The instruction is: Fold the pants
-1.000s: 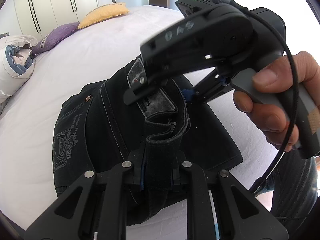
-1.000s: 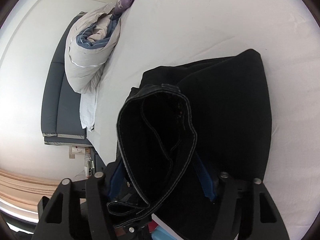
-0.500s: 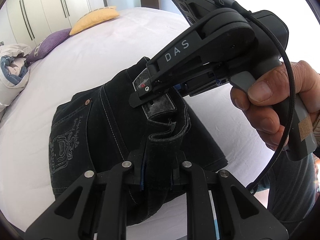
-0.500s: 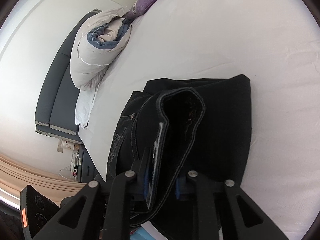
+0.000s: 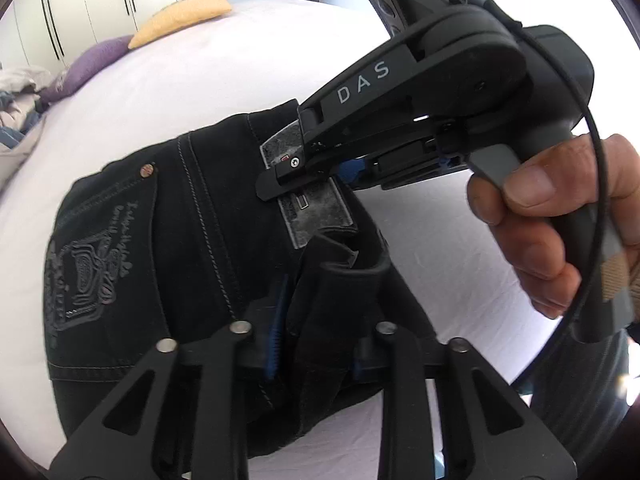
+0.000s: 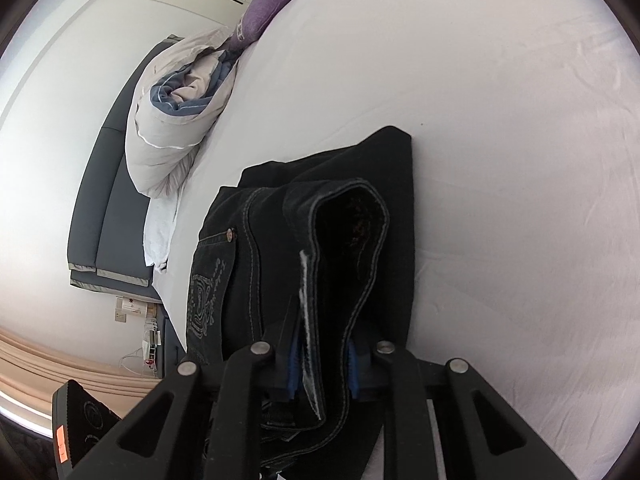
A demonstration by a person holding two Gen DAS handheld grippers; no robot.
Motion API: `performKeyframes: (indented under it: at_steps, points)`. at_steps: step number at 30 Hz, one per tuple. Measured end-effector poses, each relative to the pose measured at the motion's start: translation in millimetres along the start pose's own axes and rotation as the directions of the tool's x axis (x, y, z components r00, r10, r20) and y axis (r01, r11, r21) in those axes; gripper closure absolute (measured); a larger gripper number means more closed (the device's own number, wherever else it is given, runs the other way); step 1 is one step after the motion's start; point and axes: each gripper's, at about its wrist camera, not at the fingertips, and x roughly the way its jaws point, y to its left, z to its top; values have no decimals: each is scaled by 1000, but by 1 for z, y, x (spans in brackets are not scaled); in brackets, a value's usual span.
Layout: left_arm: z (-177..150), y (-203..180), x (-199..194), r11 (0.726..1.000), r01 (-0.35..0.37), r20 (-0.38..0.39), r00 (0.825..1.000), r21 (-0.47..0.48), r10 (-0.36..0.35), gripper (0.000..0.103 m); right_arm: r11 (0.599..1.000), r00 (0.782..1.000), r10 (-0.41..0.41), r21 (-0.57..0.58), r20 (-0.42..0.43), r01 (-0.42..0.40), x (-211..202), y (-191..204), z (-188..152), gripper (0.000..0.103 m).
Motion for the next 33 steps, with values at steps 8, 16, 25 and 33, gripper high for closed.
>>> performKeyframes:
  at_steps: [8, 16, 25, 33]
  points:
    - [-15, 53, -55, 981, 135, 19, 991, -136, -134, 34, 999, 999, 1, 48, 34, -3, -24, -6, 0, 67]
    - [-16, 137, -80, 969, 20, 61, 998, -245, -5, 34, 988, 976, 155, -4, 150, -156, -65, 34, -11, 56]
    - [2, 157, -44, 970, -41, -47, 998, -238, 31, 34, 984, 985, 173, 40, -14, -172, -8, 2, -65, 76]
    - [-4, 150, -33, 969, -53, -83, 996, -241, 33, 34, 999, 997, 28, 18, 71, -29, -68, 14, -57, 49]
